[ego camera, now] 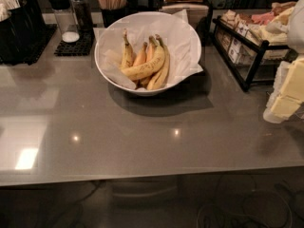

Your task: Pick banana from white bowl

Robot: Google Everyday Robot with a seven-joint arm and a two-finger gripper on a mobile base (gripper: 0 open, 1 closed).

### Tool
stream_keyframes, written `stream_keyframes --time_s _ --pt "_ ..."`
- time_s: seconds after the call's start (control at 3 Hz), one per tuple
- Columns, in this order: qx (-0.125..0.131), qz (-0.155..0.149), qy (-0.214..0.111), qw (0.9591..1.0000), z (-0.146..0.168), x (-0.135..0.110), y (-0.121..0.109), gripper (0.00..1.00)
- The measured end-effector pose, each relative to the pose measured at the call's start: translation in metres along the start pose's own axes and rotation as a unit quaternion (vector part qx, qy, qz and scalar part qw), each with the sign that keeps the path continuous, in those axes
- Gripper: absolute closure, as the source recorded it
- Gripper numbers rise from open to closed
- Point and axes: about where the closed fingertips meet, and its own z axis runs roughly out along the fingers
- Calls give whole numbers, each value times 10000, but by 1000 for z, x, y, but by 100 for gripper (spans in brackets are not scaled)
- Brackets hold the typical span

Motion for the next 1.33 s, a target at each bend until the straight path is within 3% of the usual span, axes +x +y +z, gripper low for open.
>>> stream_keyframes --time_s 0.67,1.0,1.33 --pt "62 -25 -99 9999 -1 -9 -4 0" --pt "38 -442 -666 9968 0 -52 -22 0" --pt "72 -474 -746 9961 -5 -56 -24 0"
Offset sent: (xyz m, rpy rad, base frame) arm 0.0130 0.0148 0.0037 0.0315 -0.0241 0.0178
